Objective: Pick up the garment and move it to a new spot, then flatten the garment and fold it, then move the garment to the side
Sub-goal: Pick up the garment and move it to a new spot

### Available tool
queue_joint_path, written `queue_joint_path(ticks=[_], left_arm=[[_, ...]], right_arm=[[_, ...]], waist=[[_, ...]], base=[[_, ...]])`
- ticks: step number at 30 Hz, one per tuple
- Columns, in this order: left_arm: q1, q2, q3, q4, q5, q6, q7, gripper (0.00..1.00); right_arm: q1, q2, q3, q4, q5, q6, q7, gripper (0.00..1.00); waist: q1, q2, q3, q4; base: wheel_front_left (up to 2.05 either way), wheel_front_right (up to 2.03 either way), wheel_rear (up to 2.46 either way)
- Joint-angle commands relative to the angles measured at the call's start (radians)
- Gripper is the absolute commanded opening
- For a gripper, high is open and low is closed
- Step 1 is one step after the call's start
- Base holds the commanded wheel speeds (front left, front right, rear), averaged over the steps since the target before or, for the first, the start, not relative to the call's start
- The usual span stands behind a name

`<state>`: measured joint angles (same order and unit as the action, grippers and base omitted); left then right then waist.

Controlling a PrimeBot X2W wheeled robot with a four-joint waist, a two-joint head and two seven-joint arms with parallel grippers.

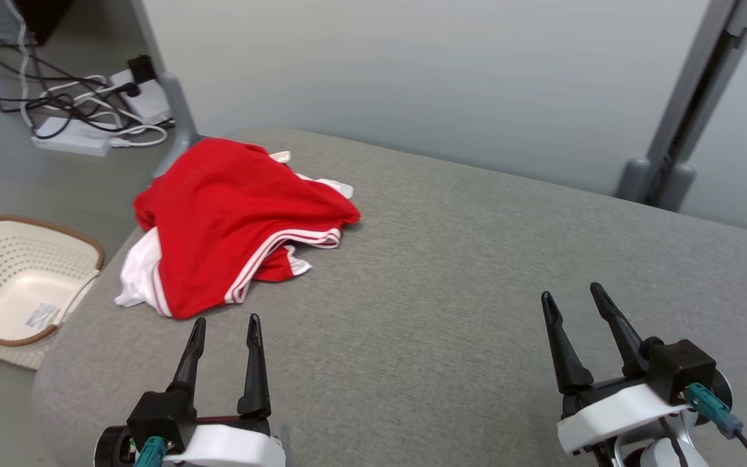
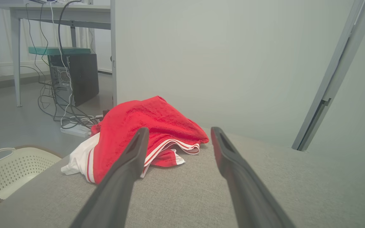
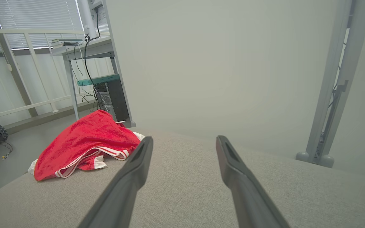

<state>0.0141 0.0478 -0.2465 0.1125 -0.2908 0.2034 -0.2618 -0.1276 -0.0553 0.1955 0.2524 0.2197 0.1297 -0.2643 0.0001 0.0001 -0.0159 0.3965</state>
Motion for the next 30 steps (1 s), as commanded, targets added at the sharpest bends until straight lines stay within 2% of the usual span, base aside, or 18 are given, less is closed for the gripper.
queue_joint_path(ticks=[1, 8, 24, 27, 30], left_arm=[[0.009, 0.004, 0.005, 0.0, 0.007, -0.003, -0.003, 1.0], [0.017, 0.004, 0.012, -0.002, 0.006, -0.002, -0.003, 1.0], [0.022, 0.004, 0.021, -0.013, 0.004, 0.006, -0.003, 1.0], [0.014, 0.004, 0.028, -0.003, 0.017, -0.008, -0.003, 1.0], [-0.007, 0.004, 0.042, 0.022, 0.039, -0.042, -0.003, 1.0]], right_arm=[[0.015, 0.0, -0.004, 0.005, 0.0, 0.002, -0.002, 1.0], [0.016, 0.001, 0.009, 0.005, -0.001, 0.002, -0.002, 1.0], [0.009, 0.002, 0.02, 0.013, 0.008, 0.002, -0.002, 1.0], [0.008, 0.002, 0.014, 0.007, 0.001, 0.002, -0.002, 1.0], [0.004, 0.001, 0.013, -0.001, -0.009, 0.002, -0.002, 1.0]], waist=[[-0.0001, -0.0001, -0.014, 0.041], [-0.0001, -0.0001, -0.019, 0.085], [-0.0001, -0.0001, -0.016, 0.085], [-0.0001, -0.0001, -0.008, 0.079], [-0.0001, -0.0001, 0.012, 0.065]], base=[[0.0, 0.0, 0.0], [0.0, 0.0, 0.0], [0.0, 0.0, 0.0], [0.0, 0.0, 0.0], [0.0, 0.0, 0.0]])
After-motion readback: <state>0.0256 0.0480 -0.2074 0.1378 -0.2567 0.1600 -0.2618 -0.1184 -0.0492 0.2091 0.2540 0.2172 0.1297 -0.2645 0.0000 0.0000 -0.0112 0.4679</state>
